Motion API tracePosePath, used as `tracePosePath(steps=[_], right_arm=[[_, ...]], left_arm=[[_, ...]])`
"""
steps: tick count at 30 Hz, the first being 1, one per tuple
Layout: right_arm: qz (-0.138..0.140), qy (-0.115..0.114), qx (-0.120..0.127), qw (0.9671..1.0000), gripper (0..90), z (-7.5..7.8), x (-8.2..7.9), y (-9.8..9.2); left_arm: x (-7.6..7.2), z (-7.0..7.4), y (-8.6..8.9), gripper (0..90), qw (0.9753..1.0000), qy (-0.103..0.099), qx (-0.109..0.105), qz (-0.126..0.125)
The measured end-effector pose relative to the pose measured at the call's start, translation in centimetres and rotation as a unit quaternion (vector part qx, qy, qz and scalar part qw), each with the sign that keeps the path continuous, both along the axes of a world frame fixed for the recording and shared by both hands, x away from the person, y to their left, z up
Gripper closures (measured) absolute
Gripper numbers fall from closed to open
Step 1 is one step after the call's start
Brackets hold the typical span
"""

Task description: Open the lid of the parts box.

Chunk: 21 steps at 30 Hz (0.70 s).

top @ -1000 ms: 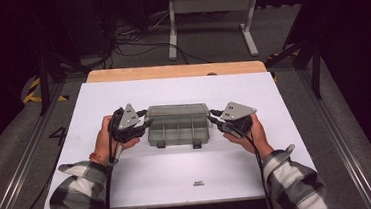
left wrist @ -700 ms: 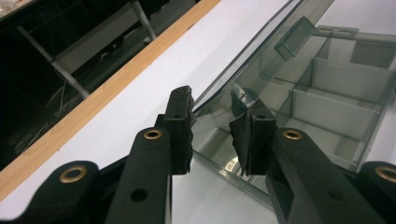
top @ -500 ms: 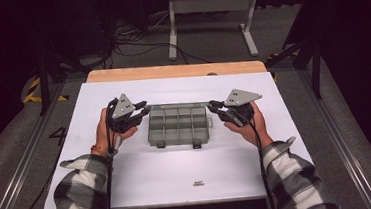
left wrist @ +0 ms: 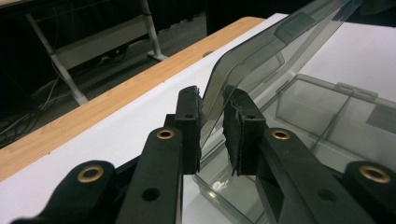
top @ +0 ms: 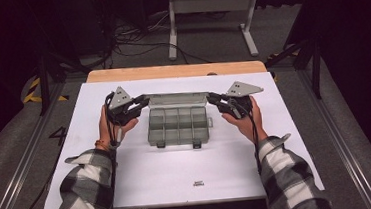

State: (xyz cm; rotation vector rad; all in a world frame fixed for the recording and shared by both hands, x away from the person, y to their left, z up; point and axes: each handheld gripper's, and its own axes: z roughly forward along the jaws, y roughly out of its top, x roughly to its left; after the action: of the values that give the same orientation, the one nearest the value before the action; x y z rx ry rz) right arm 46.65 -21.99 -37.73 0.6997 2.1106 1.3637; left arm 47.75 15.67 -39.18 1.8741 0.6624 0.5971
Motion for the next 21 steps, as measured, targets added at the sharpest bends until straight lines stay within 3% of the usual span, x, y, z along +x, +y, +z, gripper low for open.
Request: tracePosePath(steps=[8, 11, 14, 17, 21], right_arm=[[-0.010, 0.013, 0.021, 0.9996, 79.9, -0.1, 1.2, 0.0], [-0.015, 0.017, 0.025, 0.9994, 80.2, -0.2, 1.5, 0.1], [-0.025, 0.022, 0.036, 0.9988, 80.9, -0.6, 1.9, 0.1], [-0.034, 0.026, 0.052, 0.9977, 81.0, -1.0, 2.2, 0.2], [-0.047, 0.029, 0.042, 0.9976, 81.3, -1.5, 2.6, 0.5]], left_arm=[[0.7, -0.2, -0.2, 80.2, 0.9999, -0.001, 0.004, 0.014], [0.9, -0.3, -0.3, 80.7, 0.9998, 0.000, -0.002, 0.019], [1.3, -0.7, -0.4, 78.2, 0.9992, 0.012, -0.028, 0.025], [1.5, -1.0, -0.6, 77.5, 0.9990, 0.016, -0.027, 0.033], [2.0, -1.3, -0.7, 78.0, 0.9985, 0.020, -0.028, 0.043]])
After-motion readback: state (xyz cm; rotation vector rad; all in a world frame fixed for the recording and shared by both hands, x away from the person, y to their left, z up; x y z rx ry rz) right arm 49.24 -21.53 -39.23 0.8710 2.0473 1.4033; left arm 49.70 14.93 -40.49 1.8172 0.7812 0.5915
